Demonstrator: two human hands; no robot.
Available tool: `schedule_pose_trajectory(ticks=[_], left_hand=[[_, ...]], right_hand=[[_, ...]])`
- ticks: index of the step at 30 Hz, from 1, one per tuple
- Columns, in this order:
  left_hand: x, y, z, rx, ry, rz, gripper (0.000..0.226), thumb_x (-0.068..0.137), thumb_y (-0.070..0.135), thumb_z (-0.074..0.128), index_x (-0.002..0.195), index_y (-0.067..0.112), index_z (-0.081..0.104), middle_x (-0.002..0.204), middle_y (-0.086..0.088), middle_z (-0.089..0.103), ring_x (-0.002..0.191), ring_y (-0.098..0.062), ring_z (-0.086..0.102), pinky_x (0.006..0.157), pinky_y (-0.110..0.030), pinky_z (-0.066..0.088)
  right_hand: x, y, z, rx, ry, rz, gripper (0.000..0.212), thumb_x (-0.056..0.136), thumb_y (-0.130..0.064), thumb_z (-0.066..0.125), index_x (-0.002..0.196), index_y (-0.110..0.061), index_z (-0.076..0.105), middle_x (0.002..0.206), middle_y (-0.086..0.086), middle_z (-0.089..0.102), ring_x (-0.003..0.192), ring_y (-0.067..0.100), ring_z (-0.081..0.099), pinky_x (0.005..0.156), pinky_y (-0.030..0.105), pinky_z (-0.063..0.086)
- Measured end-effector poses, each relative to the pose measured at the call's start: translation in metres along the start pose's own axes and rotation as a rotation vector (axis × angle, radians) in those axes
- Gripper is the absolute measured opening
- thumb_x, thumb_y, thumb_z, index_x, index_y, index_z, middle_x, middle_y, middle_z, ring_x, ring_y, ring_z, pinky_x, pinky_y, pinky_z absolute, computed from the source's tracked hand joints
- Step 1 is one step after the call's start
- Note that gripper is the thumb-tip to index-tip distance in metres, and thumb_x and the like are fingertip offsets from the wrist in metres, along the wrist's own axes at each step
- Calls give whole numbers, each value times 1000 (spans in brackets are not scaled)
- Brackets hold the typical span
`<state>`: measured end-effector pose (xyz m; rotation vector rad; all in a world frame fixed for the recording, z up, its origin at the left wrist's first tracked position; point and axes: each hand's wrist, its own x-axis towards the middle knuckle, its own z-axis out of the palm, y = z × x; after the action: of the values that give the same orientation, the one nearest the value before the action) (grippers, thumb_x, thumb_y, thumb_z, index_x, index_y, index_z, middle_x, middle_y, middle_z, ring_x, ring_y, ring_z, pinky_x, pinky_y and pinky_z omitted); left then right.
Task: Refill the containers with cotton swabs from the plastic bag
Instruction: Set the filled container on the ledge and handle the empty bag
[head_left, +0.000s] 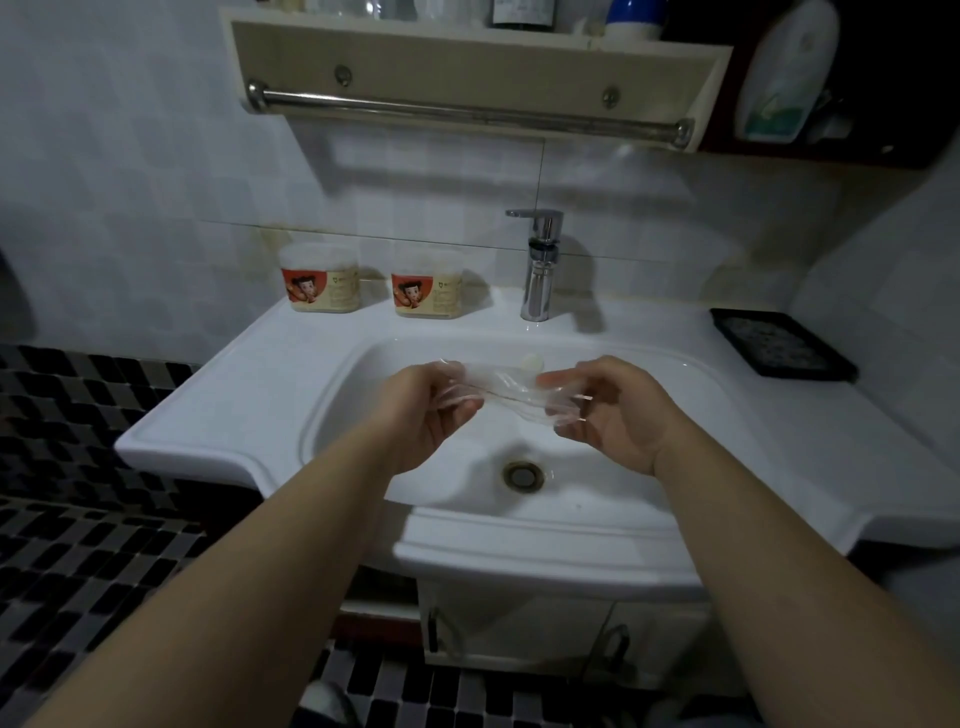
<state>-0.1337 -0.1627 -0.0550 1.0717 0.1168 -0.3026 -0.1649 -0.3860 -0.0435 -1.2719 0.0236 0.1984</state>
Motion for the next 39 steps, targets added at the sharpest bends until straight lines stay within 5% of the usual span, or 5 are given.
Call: schedule_pose_trajectory(ticks=[4, 7, 12, 27, 39], left_hand=[[1, -3, -3, 50, -105, 2, 22, 103, 25, 56, 96, 4, 62, 89, -13, 64, 74, -22, 67, 62, -28, 60], [0, -10, -4, 292, -106, 70, 35, 90, -9, 65, 122, 5, 61, 114, -17, 63, 91, -27, 70, 72, -28, 61], [-1, -22, -5, 698, -127, 104, 18, 92, -10, 63, 90, 6, 71, 93, -16, 68, 73, -21, 73, 68, -23, 59], [7, -21, -4, 650, -17, 263, 11, 95, 12, 68, 102, 7, 76, 107, -9, 73, 87, -19, 71, 90, -32, 61], [5, -29, -3, 905, -163, 401, 71, 79, -5, 79, 130, 35, 51, 108, 3, 67, 88, -21, 73, 80, -32, 62]], right_hand=[[4, 6, -4, -253, 48, -42, 12, 93, 1, 65, 99, -3, 74, 83, 7, 68, 60, 15, 63, 59, 26, 55], [9, 12, -8, -384, 94, -68, 43, 84, 21, 63, 114, -9, 69, 103, 10, 65, 78, 20, 66, 62, 25, 57], [12, 16, -9, -595, 197, -149, 39, 82, 22, 56, 75, -11, 75, 84, 5, 73, 78, 19, 67, 64, 18, 54], [4, 18, 0, -587, -71, 24, 28, 87, 13, 65, 83, -10, 80, 76, 8, 69, 60, 10, 59, 66, 21, 50], [5, 21, 7, -559, -56, -43, 43, 78, -8, 85, 116, -19, 67, 123, 3, 65, 105, 24, 72, 81, 32, 59]])
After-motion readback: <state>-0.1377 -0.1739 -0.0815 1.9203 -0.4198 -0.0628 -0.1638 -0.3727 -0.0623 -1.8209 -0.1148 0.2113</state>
